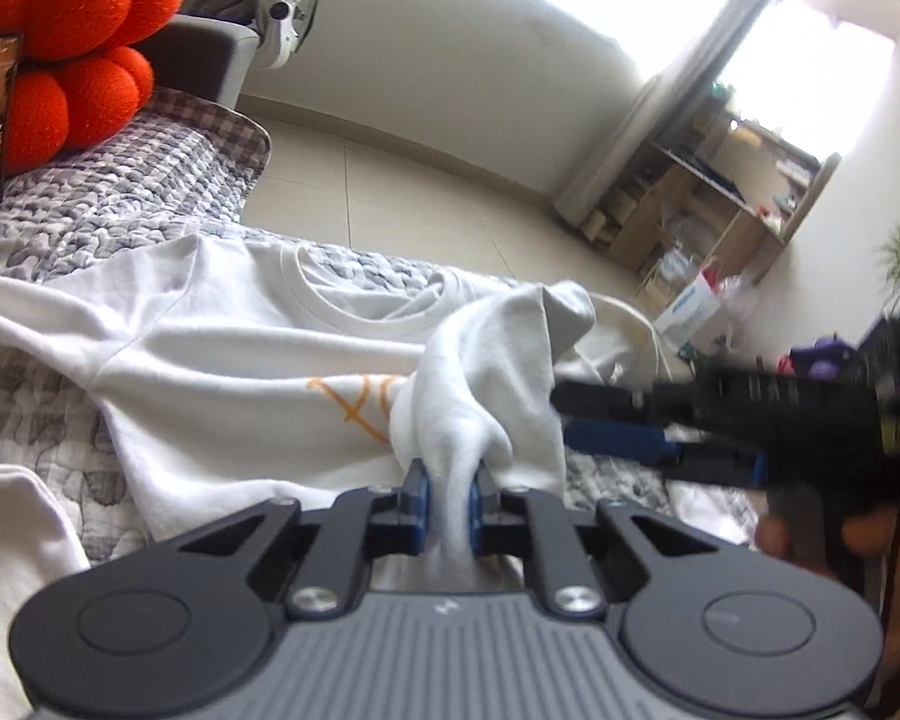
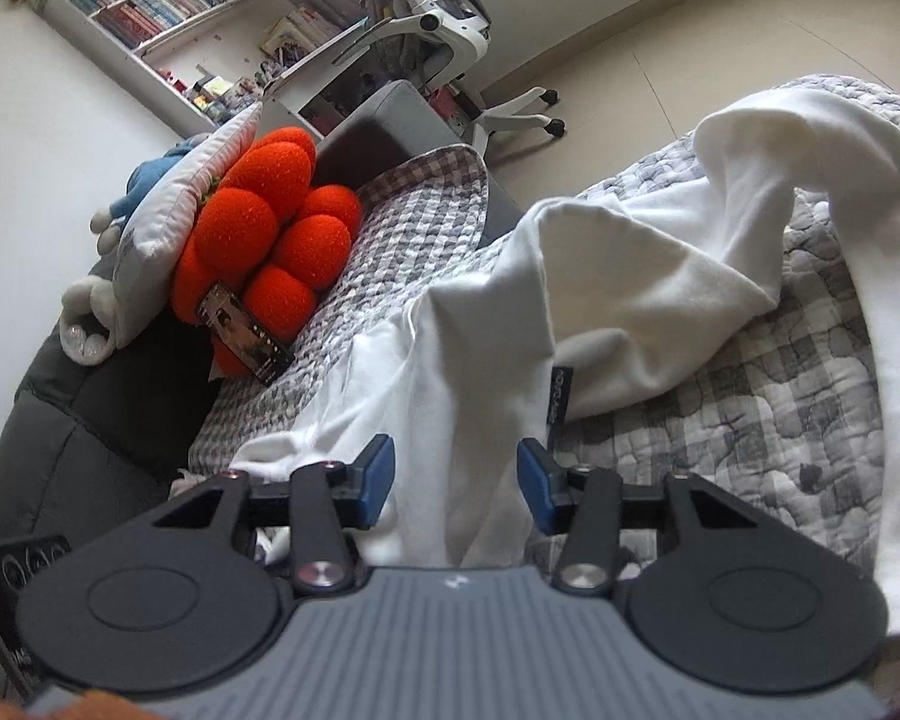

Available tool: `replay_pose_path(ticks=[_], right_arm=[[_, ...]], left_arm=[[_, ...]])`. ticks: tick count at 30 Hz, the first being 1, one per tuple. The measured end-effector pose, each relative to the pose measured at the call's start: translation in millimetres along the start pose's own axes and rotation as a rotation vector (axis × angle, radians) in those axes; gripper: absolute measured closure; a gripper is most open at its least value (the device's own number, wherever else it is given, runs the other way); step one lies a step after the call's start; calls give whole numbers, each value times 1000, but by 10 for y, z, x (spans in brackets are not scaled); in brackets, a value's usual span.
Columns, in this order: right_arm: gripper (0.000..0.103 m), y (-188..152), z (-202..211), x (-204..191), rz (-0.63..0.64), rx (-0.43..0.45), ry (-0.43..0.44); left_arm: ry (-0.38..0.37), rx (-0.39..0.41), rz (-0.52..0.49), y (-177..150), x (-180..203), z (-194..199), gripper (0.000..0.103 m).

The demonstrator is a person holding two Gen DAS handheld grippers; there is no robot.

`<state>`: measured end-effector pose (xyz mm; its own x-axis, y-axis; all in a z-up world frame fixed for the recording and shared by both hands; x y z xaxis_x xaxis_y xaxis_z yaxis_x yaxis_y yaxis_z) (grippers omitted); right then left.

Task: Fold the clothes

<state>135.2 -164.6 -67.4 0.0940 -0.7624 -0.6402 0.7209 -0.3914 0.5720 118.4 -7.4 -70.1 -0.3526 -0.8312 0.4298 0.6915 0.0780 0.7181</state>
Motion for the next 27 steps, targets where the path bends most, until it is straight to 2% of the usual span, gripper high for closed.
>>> replay_pose_path(ticks=[6, 12, 20, 22, 23, 24, 27], right_arm=[[53, -228, 49, -104, 129, -56, -9], [53, -362, -2, -85, 248, -84, -72], [54, -346, -215, 98, 172, -81, -122], [65, -344, -274, 122, 147, -87, -123], [86, -343, -303, 134, 134, -90, -123], [96, -341, -314, 146, 120, -91, -124], [96, -313, -224, 157, 83, -82, -126]], left_arm=[[14, 6, 78, 30, -129, -21, 91], [31, 41, 138, 111, -276, 47, 91], [52, 42, 157, 135, -377, 51, 91], [55, 39, 148, 138, -370, 52, 91], [55, 37, 145, 140, -370, 54, 91], [52, 35, 142, 137, -364, 59, 92], [41, 28, 120, 129, -323, 81, 92]])
Point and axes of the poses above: each gripper's, at about its wrist camera, not at the fingertips, and z roughly against the way its jaws point, x to its right, y to its top, the point moved 9 cm from there along -z, roughly the way its jaws point, and after that the axes turned 2 degrees about x, right-handed, at the moved point
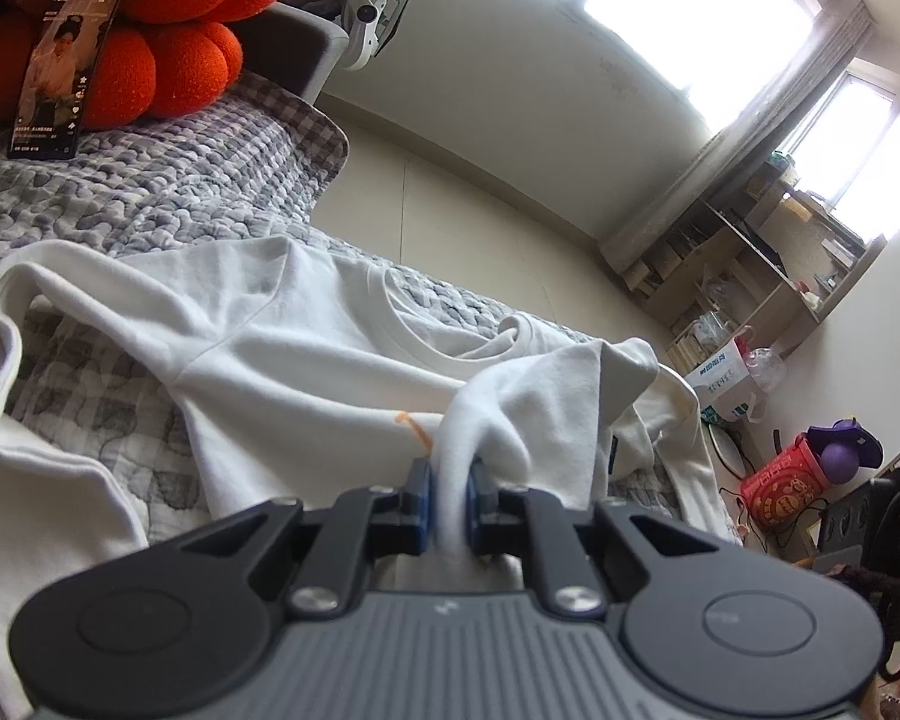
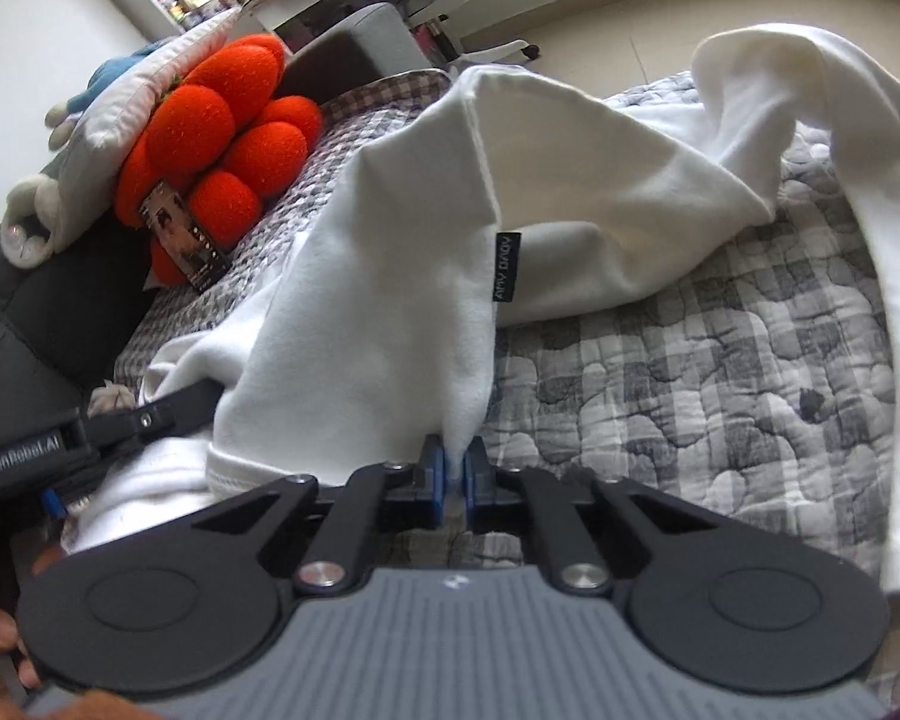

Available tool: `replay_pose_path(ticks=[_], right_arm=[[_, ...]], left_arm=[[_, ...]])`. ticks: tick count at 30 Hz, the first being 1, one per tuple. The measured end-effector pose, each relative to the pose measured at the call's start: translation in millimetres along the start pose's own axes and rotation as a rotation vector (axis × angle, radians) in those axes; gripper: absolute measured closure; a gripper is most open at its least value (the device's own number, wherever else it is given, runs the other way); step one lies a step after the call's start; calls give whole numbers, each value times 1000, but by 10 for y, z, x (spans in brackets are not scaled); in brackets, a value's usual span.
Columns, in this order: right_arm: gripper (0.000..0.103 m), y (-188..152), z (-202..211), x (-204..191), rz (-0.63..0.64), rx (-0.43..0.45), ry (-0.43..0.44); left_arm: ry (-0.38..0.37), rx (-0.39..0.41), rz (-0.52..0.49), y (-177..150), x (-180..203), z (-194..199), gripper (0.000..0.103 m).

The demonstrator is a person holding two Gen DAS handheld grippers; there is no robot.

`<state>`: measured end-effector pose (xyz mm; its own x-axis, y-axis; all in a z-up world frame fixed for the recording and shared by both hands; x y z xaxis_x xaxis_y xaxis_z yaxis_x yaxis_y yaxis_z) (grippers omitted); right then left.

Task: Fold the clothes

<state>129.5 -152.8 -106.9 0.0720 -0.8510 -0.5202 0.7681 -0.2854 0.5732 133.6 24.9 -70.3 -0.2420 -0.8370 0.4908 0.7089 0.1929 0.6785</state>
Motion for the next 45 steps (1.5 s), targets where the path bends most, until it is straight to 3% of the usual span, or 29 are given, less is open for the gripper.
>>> replay_pose_path(ticks=[4, 13, 22, 30, 35, 39, 42, 45], right_arm=[[96, 23, 296, 18, 5, 31, 0], [96, 106, 1115, 67, -56, 145, 92], [96, 81, 1526, 226, -69, 198, 64], [96, 36, 1738, 395, -42, 220, 1], [96, 14, 1811, 666, -77, 219, -63], [96, -7, 1864, 882, -96, 222, -131], [96, -32, 1893, 1061, -103, 220, -195], [96, -76, 1858, 1177, -108, 199, -226]], left_arm=[[-18, -7, -26, -14, 49, 21, 92], [-74, -42, -84, -114, 249, -9, 90], [-139, -59, -134, -195, 471, 20, 63], [-152, -29, -117, -120, 464, 183, 54], [-83, -18, -72, -82, 299, 261, 51], [38, -48, 52, -93, -18, 250, 51], [168, -82, 110, -143, -303, 233, 51], [206, -114, 128, -209, -438, 196, 52]])
Point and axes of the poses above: each gripper's, at about its wrist camera, not at the fingertips, and z roughly against the way its jaws point, x to its right, y to its top, the point moved 9 cm from there along -z, roughly the way its jaws point, and after that the axes turned 2 degrees about x, right-handed, at the moved point
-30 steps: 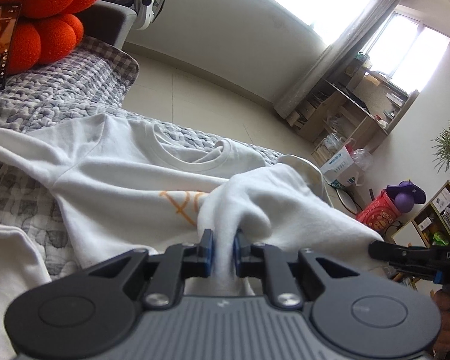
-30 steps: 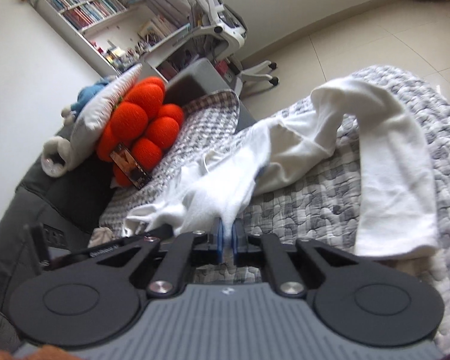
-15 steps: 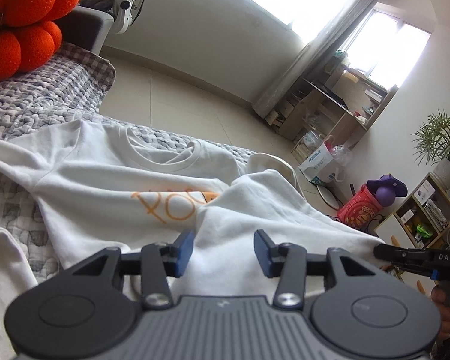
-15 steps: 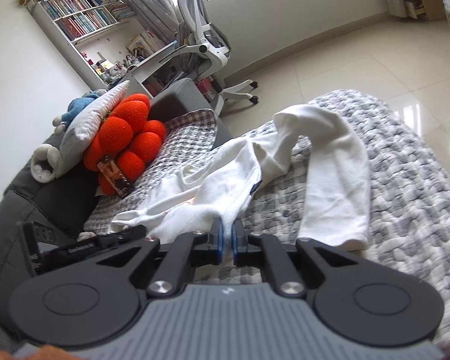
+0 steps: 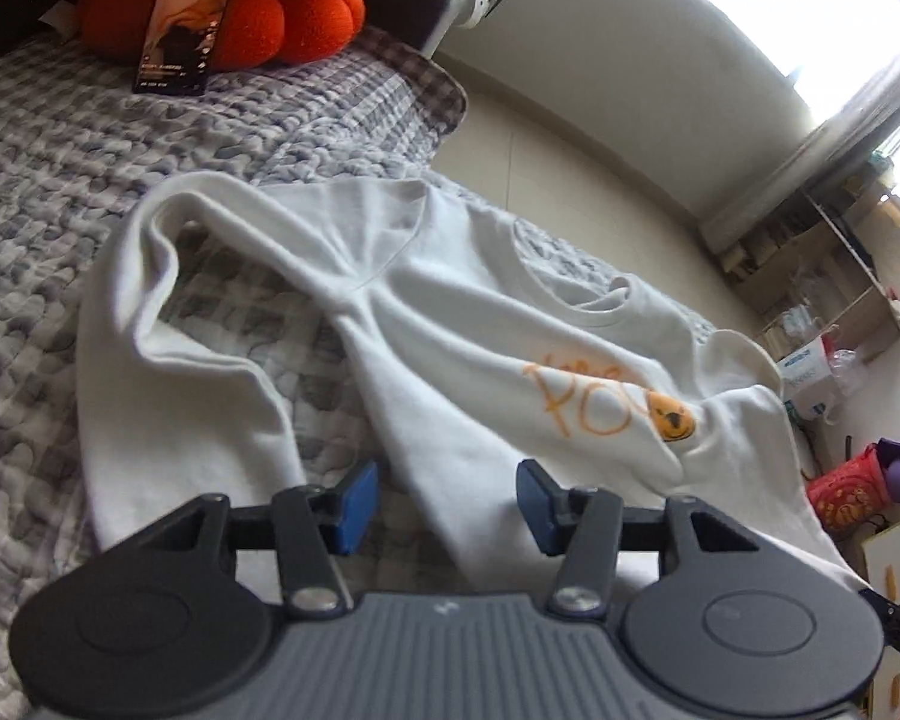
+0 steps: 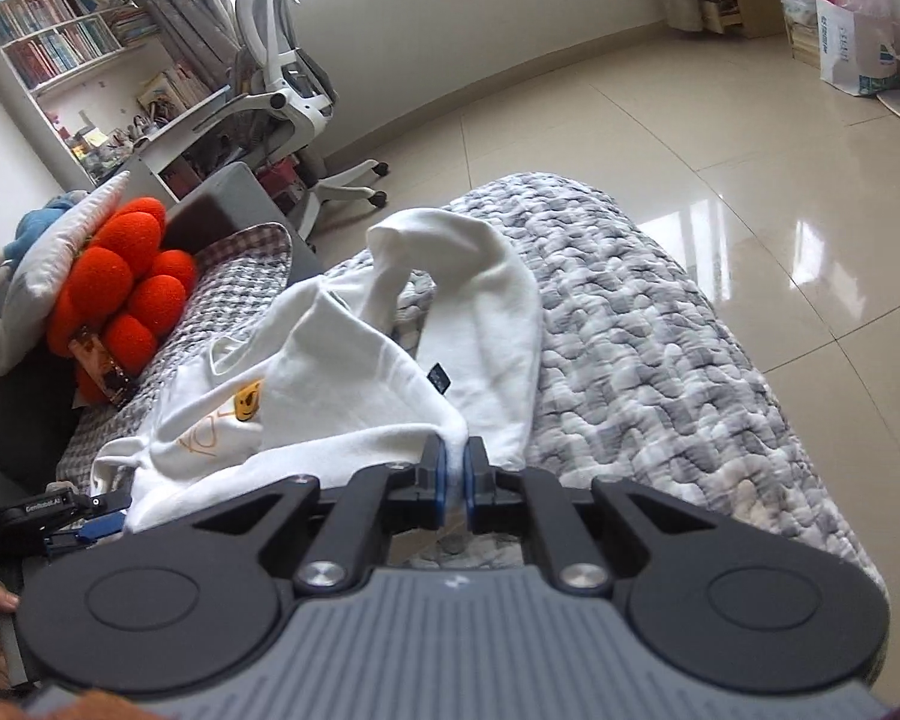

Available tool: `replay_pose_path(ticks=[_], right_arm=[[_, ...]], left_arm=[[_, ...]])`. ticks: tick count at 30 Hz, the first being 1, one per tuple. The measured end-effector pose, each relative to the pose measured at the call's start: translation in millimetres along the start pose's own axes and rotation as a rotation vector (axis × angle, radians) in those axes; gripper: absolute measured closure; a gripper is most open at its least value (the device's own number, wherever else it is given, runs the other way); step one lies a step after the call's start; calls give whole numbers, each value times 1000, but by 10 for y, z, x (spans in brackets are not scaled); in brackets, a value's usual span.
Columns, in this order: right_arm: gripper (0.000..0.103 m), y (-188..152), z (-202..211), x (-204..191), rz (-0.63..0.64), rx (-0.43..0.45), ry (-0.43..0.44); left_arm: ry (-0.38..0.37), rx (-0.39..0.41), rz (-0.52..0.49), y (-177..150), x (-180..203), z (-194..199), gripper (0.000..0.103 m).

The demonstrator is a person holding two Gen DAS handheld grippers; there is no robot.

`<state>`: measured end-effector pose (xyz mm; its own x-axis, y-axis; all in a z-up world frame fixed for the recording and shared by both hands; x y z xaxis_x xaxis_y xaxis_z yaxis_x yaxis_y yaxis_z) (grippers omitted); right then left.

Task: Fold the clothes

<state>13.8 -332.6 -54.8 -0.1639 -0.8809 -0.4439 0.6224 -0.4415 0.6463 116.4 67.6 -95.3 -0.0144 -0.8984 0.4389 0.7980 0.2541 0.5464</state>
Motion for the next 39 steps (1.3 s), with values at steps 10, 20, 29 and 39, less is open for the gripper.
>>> replay_pose_path(ticks=[10, 20, 29, 39], right_arm=[[96, -29, 34, 13, 23, -6, -7], [96, 14, 2, -129, 63, -11, 29], [96, 64, -388, -41, 34, -28, -6], [95, 26, -837, 41, 43, -85, -72]], left_arm=[[-32, 104, 45, 61, 134, 217, 99], [32, 321, 21, 674, 140, 616, 99], [71, 329, -65, 879, 252, -32, 99], [150, 273, -99, 785, 120, -562, 95]])
Point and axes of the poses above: each gripper's, at about its wrist camera, not at the fingertips, and z roughly against the way its jaws point, x to its right, y to its top, the point moved 9 cm from there along -z, roughly the way its jaws point, and after that the axes turned 2 degrees about x, right-handed, at the moved point
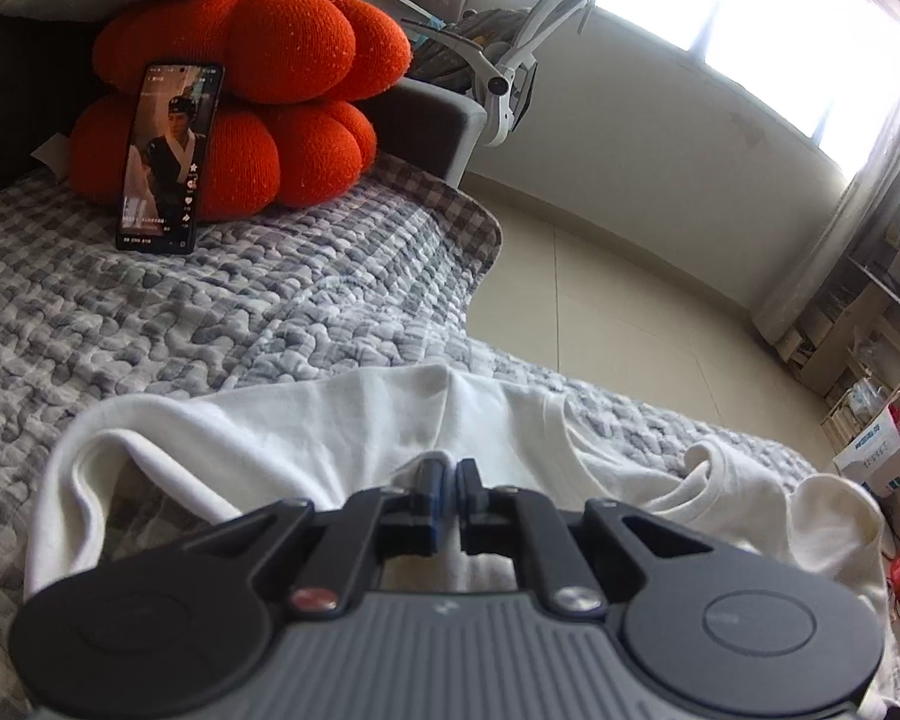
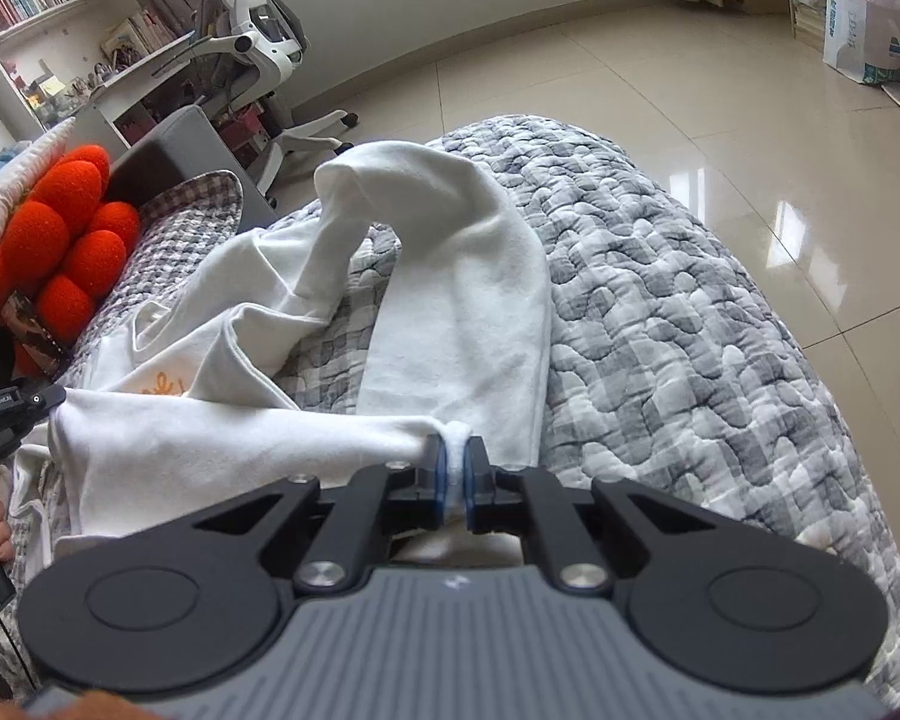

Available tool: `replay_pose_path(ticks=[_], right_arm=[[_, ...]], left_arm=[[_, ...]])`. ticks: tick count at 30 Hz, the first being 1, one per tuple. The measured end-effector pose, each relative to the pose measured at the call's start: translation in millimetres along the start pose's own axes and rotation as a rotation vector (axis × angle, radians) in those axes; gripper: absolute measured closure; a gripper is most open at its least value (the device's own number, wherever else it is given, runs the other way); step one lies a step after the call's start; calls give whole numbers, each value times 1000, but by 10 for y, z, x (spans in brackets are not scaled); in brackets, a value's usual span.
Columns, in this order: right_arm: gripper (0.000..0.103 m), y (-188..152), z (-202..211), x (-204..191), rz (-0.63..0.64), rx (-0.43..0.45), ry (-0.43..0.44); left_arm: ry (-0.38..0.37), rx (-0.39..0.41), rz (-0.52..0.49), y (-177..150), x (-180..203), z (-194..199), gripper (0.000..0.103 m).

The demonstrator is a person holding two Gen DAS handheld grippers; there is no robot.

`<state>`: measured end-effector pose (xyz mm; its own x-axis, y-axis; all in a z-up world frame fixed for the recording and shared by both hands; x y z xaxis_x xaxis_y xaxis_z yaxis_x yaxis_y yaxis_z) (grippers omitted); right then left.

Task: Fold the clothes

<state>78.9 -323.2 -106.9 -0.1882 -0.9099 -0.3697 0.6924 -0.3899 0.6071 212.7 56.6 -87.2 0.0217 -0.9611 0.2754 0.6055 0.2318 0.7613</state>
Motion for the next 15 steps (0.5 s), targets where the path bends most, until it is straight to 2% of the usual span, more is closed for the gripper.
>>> replay_pose_path(ticks=[5, 7, 9, 15], right_arm=[[95, 2, -10, 21, -8, -1, 8], [94, 0, 10, 41, -16, -3, 17], [94, 1, 31, 68, -37, -6, 33], [92, -25, 74, 87, -65, -13, 57]], left_arm=[[30, -62, -9, -113, -47, 135, 76], [13, -102, 11, -150, -57, 276, 67], [-12, -179, 39, -252, -59, 359, 62], [-102, -380, 110, -623, -7, 573, 61]])
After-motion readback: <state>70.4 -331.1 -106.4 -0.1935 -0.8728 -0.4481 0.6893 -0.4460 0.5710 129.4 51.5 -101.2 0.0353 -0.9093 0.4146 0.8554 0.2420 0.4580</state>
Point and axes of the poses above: each gripper's, at about its wrist camera, not at the fingertips, and z roughly against the way its jaws point, x to its right, y to its top, the point moved 9 cm from there along -z, roughly the way its jaws point, and after that the axes turned 2 degrees about x, right-handed, at the moved point
